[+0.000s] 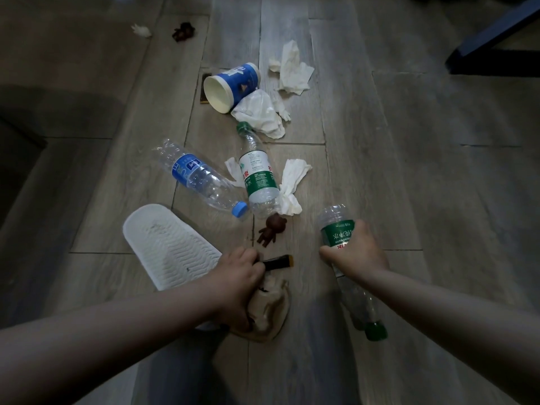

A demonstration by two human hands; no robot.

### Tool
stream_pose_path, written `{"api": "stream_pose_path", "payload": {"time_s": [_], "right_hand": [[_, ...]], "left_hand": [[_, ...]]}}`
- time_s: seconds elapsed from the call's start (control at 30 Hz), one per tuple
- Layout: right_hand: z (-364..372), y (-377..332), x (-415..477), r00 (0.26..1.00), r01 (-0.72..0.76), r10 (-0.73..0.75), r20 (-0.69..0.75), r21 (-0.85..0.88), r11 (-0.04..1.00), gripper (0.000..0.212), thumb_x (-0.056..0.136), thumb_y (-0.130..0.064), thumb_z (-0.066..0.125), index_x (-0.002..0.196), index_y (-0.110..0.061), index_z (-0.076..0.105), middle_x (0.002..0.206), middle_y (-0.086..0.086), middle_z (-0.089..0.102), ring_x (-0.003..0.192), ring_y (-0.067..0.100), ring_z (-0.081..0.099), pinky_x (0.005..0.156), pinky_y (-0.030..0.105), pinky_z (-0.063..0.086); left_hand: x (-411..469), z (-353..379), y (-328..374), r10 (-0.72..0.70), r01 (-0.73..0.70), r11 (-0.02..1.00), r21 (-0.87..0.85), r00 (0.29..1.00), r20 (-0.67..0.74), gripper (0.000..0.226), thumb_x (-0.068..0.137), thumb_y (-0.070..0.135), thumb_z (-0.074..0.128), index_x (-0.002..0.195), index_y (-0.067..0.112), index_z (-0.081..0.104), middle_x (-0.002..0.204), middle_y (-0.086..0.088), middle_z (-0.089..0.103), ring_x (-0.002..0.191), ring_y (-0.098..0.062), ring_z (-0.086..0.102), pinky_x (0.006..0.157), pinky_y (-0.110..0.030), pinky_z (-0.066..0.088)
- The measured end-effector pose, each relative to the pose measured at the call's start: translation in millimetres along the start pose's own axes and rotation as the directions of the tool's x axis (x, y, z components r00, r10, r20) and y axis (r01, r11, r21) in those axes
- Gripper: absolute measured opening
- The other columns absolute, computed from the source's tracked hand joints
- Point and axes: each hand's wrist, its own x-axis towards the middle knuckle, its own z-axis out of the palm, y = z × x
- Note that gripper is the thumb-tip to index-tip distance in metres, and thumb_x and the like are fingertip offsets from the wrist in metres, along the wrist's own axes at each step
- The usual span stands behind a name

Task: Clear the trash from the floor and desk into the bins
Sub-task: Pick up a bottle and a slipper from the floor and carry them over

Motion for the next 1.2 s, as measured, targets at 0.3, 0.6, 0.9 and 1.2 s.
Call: {"api": "stream_pose_path", "payload": {"time_s": [0.3, 0.6, 0.9, 1.2], "right_hand": [[5.0, 2.0, 2.8, 0.999, -0.013, 0.012, -0.053, -0.023, 1.000, 0.082, 0.060, -0.044, 0.078, 0.126, -0.016, 0.037, 0.108, 0.006, 0.054, 0.092, 0.026, 0.057, 0.078, 0.043, 0.053], [7.4, 6.4, 7.3, 0.998, -0.008, 0.007, -0.066, -0.015, 1.000, 0.078, 0.059, -0.050, 0.078, 0.119, -0.020, 0.039, 0.102, 0.003, 0.055, 0.088, 0.024, 0.058, 0.077, 0.042, 0.053], [7.0, 7.1, 7.9, 0.998, -0.002, 0.001, -0.064, -0.017, 1.000, 0.080, 0.060, -0.049, 0.078, 0.122, -0.020, 0.038, 0.104, 0.003, 0.054, 0.090, 0.024, 0.057, 0.074, 0.037, 0.051], [4.6, 5.2, 6.0, 0.999, 0.006, -0.007, -0.051, -0.021, 1.000, 0.079, 0.063, -0.046, 0.078, 0.125, -0.016, 0.038, 0.108, 0.006, 0.053, 0.093, 0.026, 0.057, 0.077, 0.040, 0.052]], "left_hand": [[26.3, -24.7, -3.5, -0.088, 0.020, 0.972, -0.234, 0.954, -0.285, 0.092, 0.055, 0.053, 0.079, 0.131, 0.019, 0.041, 0.129, 0.001, 0.031, 0.116, -0.018, 0.032, 0.100, -0.026, 0.034], [61.3, -13.9, 8.9, -0.227, 0.162, 0.938, -0.305, 0.955, -0.190, 0.079, 0.056, 0.055, 0.078, 0.120, 0.017, 0.053, 0.153, 0.000, 0.006, 0.135, -0.029, 0.020, 0.114, -0.038, 0.028], [59.3, -9.2, 4.4, -0.301, 0.177, 0.877, -0.447, 0.927, -0.222, 0.078, 0.059, 0.047, 0.079, 0.126, 0.016, 0.053, 0.156, 0.006, 0.005, 0.138, -0.025, 0.015, 0.110, -0.029, 0.023], [55.6, -10.5, 3.1, -0.316, 0.174, 0.840, -0.515, 0.927, -0.204, 0.063, 0.053, 0.044, 0.084, 0.107, 0.018, 0.065, 0.138, 0.008, 0.015, 0.127, -0.023, 0.022, 0.108, -0.028, 0.031]]}}
